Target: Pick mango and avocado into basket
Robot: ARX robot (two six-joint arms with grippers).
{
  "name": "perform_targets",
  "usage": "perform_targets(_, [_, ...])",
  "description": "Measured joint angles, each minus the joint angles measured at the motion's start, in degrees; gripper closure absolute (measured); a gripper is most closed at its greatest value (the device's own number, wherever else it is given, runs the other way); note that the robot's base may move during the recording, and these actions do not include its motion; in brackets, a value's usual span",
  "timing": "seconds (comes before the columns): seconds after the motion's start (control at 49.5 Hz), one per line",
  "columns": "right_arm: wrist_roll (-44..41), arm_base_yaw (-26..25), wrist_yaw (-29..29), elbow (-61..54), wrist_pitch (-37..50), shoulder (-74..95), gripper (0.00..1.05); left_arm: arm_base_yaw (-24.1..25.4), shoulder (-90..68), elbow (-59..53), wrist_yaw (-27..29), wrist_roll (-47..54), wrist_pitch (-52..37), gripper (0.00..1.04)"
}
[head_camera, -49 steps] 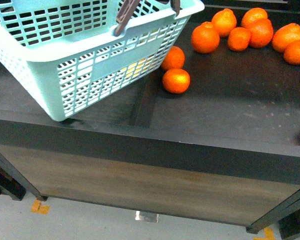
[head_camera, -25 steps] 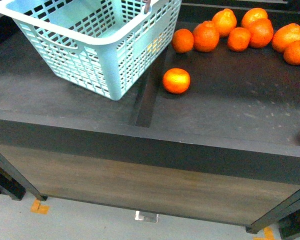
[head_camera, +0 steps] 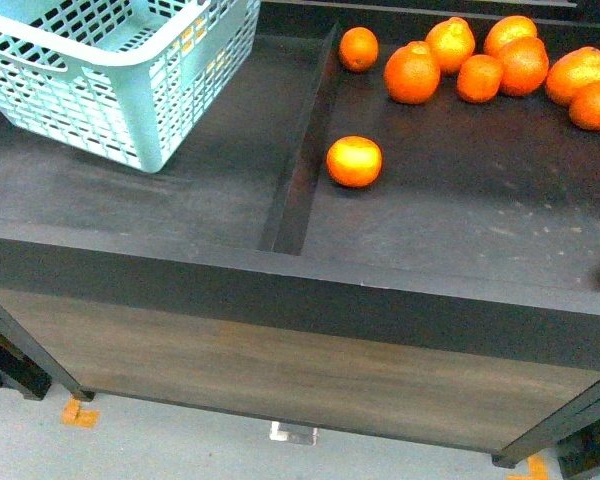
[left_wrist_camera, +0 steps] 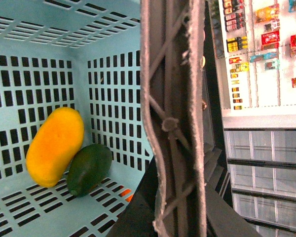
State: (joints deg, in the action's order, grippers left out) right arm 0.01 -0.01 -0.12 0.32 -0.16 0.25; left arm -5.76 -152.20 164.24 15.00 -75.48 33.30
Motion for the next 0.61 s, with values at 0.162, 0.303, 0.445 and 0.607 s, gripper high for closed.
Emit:
perform_targets(0.162, [-0.02,0.00,0.02,0.00,0.00,0.00,0.08,-0.39,-0.94,0.04,0.37,-2.91,1.53,0.97])
perform_targets(0.303, [0.00,0.00,0.00,0.00,0.00,0.00,0.08,-1.53,-2.86,0.07,0.66,-6.54,3.39,0.97])
perform_targets(0.445, [0.00,0.00,0.00,-0.02,0.00,0.00,0.08,-2.51,-4.37,0.35,0.96,-10.47,7.58,0.66])
perform_targets(0.607, [0.00,0.00,0.00,-0.02,0.00,0.00,0.08,-1.64,12.52,-21.75,1.88,-10.25,-1.18,0.20])
